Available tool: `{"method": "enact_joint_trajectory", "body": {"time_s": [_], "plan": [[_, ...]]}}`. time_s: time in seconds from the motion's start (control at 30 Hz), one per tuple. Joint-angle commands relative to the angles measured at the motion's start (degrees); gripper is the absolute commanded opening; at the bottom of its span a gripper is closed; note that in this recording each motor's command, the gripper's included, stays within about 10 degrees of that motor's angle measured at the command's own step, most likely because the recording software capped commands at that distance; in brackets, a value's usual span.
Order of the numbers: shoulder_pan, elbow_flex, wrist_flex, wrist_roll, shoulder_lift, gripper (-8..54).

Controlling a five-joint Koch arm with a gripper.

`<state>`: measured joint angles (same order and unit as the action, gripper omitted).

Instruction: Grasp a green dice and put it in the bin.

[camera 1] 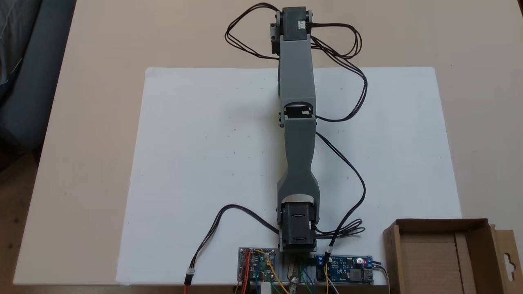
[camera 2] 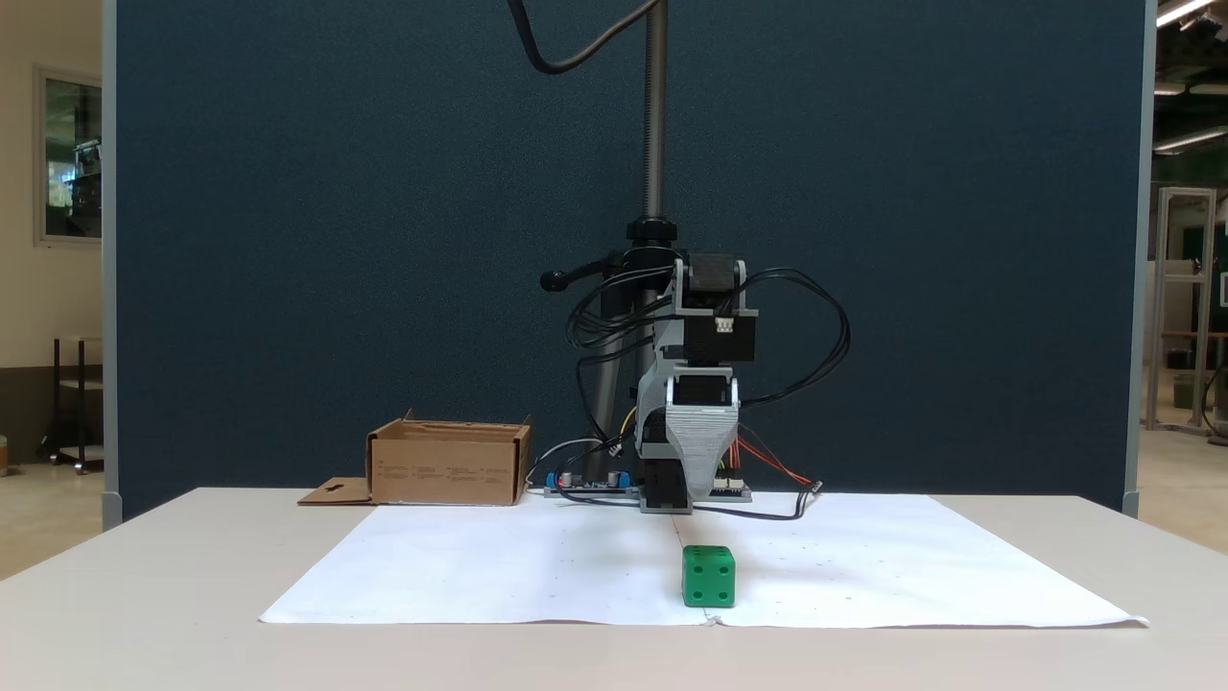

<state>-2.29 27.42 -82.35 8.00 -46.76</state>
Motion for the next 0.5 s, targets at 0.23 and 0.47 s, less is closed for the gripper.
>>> {"method": "enact_joint_trajectory", "body": {"time_s": [0.23,0.47], "plan": [[-1.8,-1.7,-3.8,2.9,1.7,42.0],[-2.3,-1.7,-1.1,2.9,3.7,42.0]]}}
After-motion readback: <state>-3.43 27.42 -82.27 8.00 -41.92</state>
